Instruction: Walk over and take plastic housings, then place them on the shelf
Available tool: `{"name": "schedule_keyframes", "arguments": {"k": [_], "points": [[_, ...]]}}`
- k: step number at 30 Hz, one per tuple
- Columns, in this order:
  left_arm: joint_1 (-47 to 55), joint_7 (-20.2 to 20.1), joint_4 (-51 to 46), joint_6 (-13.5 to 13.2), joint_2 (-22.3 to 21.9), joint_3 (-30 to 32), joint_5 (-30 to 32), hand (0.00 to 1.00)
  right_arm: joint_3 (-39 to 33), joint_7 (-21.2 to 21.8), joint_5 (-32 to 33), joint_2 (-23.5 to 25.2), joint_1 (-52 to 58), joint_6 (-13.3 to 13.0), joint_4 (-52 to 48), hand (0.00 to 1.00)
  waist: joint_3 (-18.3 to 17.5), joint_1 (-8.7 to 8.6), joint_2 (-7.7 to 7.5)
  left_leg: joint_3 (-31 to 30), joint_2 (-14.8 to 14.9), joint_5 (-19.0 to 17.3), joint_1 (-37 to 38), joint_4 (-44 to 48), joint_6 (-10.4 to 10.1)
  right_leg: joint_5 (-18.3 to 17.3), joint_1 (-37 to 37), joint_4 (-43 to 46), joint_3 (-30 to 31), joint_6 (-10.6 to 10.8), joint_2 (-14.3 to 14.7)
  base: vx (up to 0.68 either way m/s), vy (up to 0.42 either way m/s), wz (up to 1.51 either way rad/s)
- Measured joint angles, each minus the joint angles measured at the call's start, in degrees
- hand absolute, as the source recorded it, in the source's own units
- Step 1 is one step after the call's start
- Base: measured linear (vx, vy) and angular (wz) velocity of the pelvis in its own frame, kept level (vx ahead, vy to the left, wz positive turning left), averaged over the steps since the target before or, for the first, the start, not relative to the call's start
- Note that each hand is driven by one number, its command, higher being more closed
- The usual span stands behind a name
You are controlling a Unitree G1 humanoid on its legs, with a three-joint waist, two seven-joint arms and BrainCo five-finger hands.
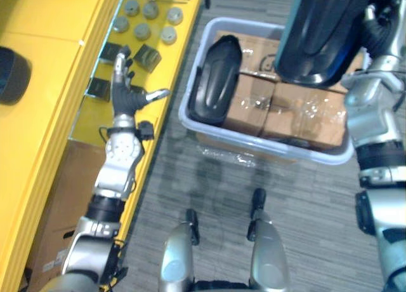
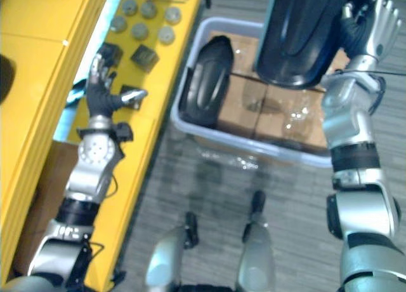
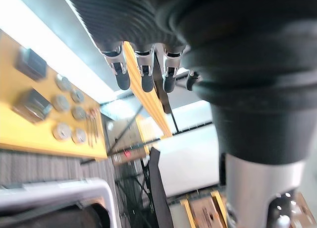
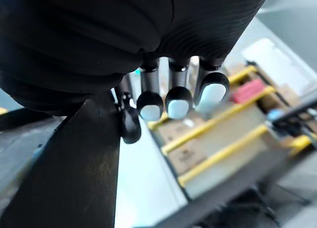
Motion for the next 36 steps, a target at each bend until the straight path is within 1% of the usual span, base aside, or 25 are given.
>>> {"name": "schedule_keyframes", "arguments": {"k": [1, 2, 3, 4, 7, 8, 10, 12, 13, 14, 15, 17, 18, 21, 25, 27, 30, 34, 36], "points": [[-1.0, -0.2, 1.2, 0.7, 0.0, -1.0, -1.3, 0.0, 0.3, -0.1, -0.8, 0.7, 0.0, -0.6, -0.3, 1.0, 0.0, -0.41, -0.05, 0.1, 0.3, 0.0, 0.8, -0.1, -0.1, 0.3, 1.1, -0.9, 0.0, 0.0, 0.3, 0.0, 0.021, -0.1], [-1.2, -0.8, 2.0, 1.1, 0.0, -1.3, -3.9, 0.0, 0.7, -0.2, -2.0, 1.8, 0.0, -1.4, -0.6, 1.0, -0.2, -0.68, -0.32, 0.5, 0.5, -0.1, 2.1, -0.6, -0.2, 0.3, 1.9, -1.2, 0.3, 0.0, 0.7, 0.0, 0.017, -0.12], [-1.4, -1.1, 2.1, 1.2, 0.0, -1.3, -4.7, 0.0, 1.0, -0.3, -2.1, 2.0, 0.1, -1.8, -0.8, 1.0, -0.2, -0.69, -0.39, 0.8, 0.6, -0.2, 2.5, -0.7, -0.3, 0.4, 2.4, -1.5, 0.4, -0.1, 0.9, -0.01, 0.012, -0.17], [-2.1, -1.4, 2.4, 1.4, 0.0, -1.4, -6.7, 0.0, 1.5, -0.3, -2.6, 2.4, 0.3, -2.9, -0.9, 1.0, -0.5, -0.72, -0.98, 0.9, 0.9, -0.3, 2.7, -0.6, -0.4, 0.5, 2.6, -1.9, 0.6, -0.2, 1.2, -0.03, 0.003, -0.09], [-3.5, -1.7, 4.2, 2.4, -0.2, -2.4, -10.6, 0.0, 1.5, -0.3, -4.5, 3.2, 0.8, -3.6, -0.9, 1.0, -0.8, -0.81, -1.63, 0.9, 1.3, -0.3, 2.8, -0.4, -0.6, 1.1, 3.4, -3.0, 0.3, -0.4, 1.7, -0.04, -0.001, -0.02], [-3.6, -2.0, 4.9, 3.2, -0.4, -3.3, -12.4, 0.0, 1.7, -0.3, -5.2, 3.7, 1.5, -4.1, -0.9, 1.0, -1.0, -0.79, -1.87, 0.9, 1.4, -0.4, 3.4, -0.5, -0.7, 1.2, 4.0, -3.2, 0.3, -0.4, 1.9, 0.0, 0.0, 0.0], [-3.6, -2.7, 6.1, 3.5, -1.2, -3.7, -14.3, 0.0, 2.2, -0.3, -6.4, 4.1, 2.4, -4.3, -1.0, 1.0, -1.1, -0.81, -2.06, 0.8, 1.5, -0.4, 4.0, -0.4, -0.8, 1.2, 4.9, -3.5, 0.2, -0.4, 2.0, 0.0, 0.0, 0.0], [-3.5, -4.2, 6.9, 3.6, -1.6, -3.7, -18.8, 0.0, 2.7, -0.2, -8.9, 5.3, 4.3, -5.4, -1.1, 1.0, -1.7, -0.73, -2.95, 0.8, 1.8, -0.6, 4.4, -0.3, -1.0, 1.3, 5.4, -3.8, 0.1, -0.5, 2.3, 0.0, 0.0, 0.0], [-3.5, -4.5, 7.0, 3.6, -1.8, -3.7, -20.0, 0.0, 2.9, -0.2, -9.5, 5.7, 4.5, -5.5, -1.1, 1.0, -1.9, -0.72, -3.19, 0.8, 1.9, -0.6, 4.4, -0.2, -1.1, 1.3, 5.5, -3.8, 0.1, -0.5, 2.4, -0.02, 0.007, -0.03], [-3.5, -5.7, 7.5, 3.6, -2.5, -3.8, -22.1, 0.0, 3.4, -0.1, -10.7, 6.2, 5.1, -5.5, -1.4, 1.0, -2.2, -0.68, -3.67, 0.8, 2.1, -0.7, 4.4, 0.1, -1.2, 1.3, 5.6, -3.8, 0.1, -0.5, 2.5, 0.0, 0.0, 0.0], [-3.5, -6.5, 7.9, 3.6, -3.4, -4.1, -24.0, 0.0, 4.2, 0.1, -11.5, 6.3, 5.6, -5.6, -1.8, 1.0, -2.3, -0.59, -3.83, 0.7, 2.2, -0.8, 4.5, 0.3, -1.3, 1.3, 5.9, -3.9, 0.0, -0.5, 2.6, 0.0, 0.0, 0.0], [-3.4, -7.5, 8.2, 3.7, -3.9, -6.1, -27.3, 0.0, 4.8, 0.1, -13.2, 6.7, 6.0, -6.0, -1.9, 1.0, -2.5, -0.53, -3.88, 0.5, 2.3, -0.9, 4.7, 0.5, -1.3, 1.5, 6.6, -4.4, -0.1, -0.6, 2.8, -0.03, 0.02, 0.03], [-3.2, -8.5, 8.2, 3.8, -4.8, -6.1, -29.5, 0.0, 5.4, 0.1, -13.5, 7.0, 6.1, -6.3, -1.9, 1.0, -3.0, -0.49, -3.93, 0.6, 2.3, -0.9, 4.6, 0.5, -1.3, 1.7, 6.6, -4.7, -0.1, -0.6, 2.8, -0.04, 0.021, 0.0], [-2.2, -9.4, 8.2, 3.8, -6.5, -7.7, -32.8, 0.0, 6.5, 0.2, -15.2, 7.8, 7.8, -6.5, -1.9, 1.0, -4.6, -0.33, -3.9, 0.5, 2.5, -1.0, 4.6, 0.4, -1.3, 1.8, 6.9, -5.5, -0.2, -0.6, 3.0, 0.0, 0.0, 0.0], [-1.2, -10.5, 8.3, 3.8, -8.5, -8.5, -33.1, 0.0, 7.1, 1.1, -15.7, 8.1, 9.5, -6.5, -1.9, 1.0, -5.1, -0.18, -3.87, 0.6, 2.6, -1.1, 5.5, 0.2, -1.5, 1.9, 7.9, -5.8, -0.3, -0.6, 3.2, 0.0, 0.0, 0.0], [-0.8, -10.5, 8.3, 3.8, -8.7, -9.7, -33.0, 0.0, 8.4, 1.4, -15.7, 8.2, 10.2, -6.5, -1.9, 1.0, -5.9, -0.14, -3.79, 0.6, 2.7, -1.1, 5.5, 0.2, -1.5, 2.0, 8.1, -6.2, -0.3, -0.7, 3.2, 0.0, 0.0, 0.0], [1.1, -10.5, 8.3, 3.8, -10.5, -11.0, -32.7, 0.0, 10.6, 2.6, -16.1, 8.6, 12.1, -7.4, -1.9, 1.0, -8.4, 0.33, -3.68, 0.8, 2.7, -1.1, 5.5, 0.0, -1.5, 2.8, 8.5, -7.6, -0.3, -0.7, 3.4, 0.0, 0.0, 0.0], [1.3, -10.4, 8.3, 3.8, -11.2, -12.4, -32.3, 0.0, 11.7, 2.6, -16.1, 9.7, 12.8, -7.5, -1.7, 1.0, -8.8, 0.81, -3.63, 0.8, 2.7, -1.1, 6.4, -0.2, -1.5, 3.0, 9.5, -7.9, -0.3, -0.6, 3.3, -0.01, 0.003, 0.0], [1.4, -10.2, 8.4, 3.8, -11.9, -12.4, -31.0, 0.0, 12.3, 2.6, -16.2, 10.5, 12.8, -7.5, -1.7, 1.0, -9.4, 1.06, -3.73, 0.9, 2.5, -1.1, 6.4, -0.3, -1.5, 3.0, 9.5, -8.2, -0.3, -0.6, 3.3, -0.05, 0.007, -0.01]]}}
